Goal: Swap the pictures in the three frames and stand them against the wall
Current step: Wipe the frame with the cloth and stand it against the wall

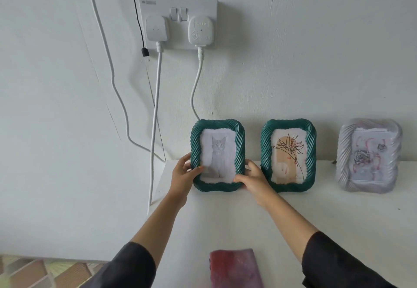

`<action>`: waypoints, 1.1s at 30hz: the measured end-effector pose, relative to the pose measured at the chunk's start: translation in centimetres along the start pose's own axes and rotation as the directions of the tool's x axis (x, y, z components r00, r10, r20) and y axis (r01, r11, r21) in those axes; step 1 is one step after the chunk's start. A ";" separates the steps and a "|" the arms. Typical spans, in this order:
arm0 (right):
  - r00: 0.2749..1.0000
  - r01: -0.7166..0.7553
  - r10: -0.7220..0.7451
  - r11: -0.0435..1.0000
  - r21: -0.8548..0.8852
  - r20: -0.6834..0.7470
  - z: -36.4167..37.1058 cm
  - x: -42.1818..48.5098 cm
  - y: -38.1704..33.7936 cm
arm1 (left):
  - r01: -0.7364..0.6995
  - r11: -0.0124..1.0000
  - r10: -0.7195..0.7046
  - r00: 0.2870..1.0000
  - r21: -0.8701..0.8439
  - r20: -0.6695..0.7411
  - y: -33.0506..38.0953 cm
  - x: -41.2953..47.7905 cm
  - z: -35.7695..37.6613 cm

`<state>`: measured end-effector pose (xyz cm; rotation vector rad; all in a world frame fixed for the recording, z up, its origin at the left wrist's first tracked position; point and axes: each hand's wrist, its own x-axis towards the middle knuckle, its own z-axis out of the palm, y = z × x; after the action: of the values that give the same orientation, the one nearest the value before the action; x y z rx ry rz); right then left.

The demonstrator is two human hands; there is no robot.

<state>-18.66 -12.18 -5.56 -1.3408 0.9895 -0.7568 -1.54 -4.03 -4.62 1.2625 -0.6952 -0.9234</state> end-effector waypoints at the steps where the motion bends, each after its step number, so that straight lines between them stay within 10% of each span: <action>1: 1.000 0.014 -0.014 1.000 0.010 -0.012 -0.1 -0.5 0.4 | -0.007 1.000 0.006 1.000 0.008 0.007 -0.2 -0.1 -0.3; 33: 0.997 0.046 -0.050 0.995 -0.086 -0.053 0.3 -2.8 1.1 | 0.015 0.998 -0.013 0.999 0.058 -0.044 -0.4 -1.8 -0.6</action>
<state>-19.64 -9.38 -6.27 -1.4279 1.0459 -0.7993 -1.98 -2.24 -4.98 1.3368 -0.6842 -0.8900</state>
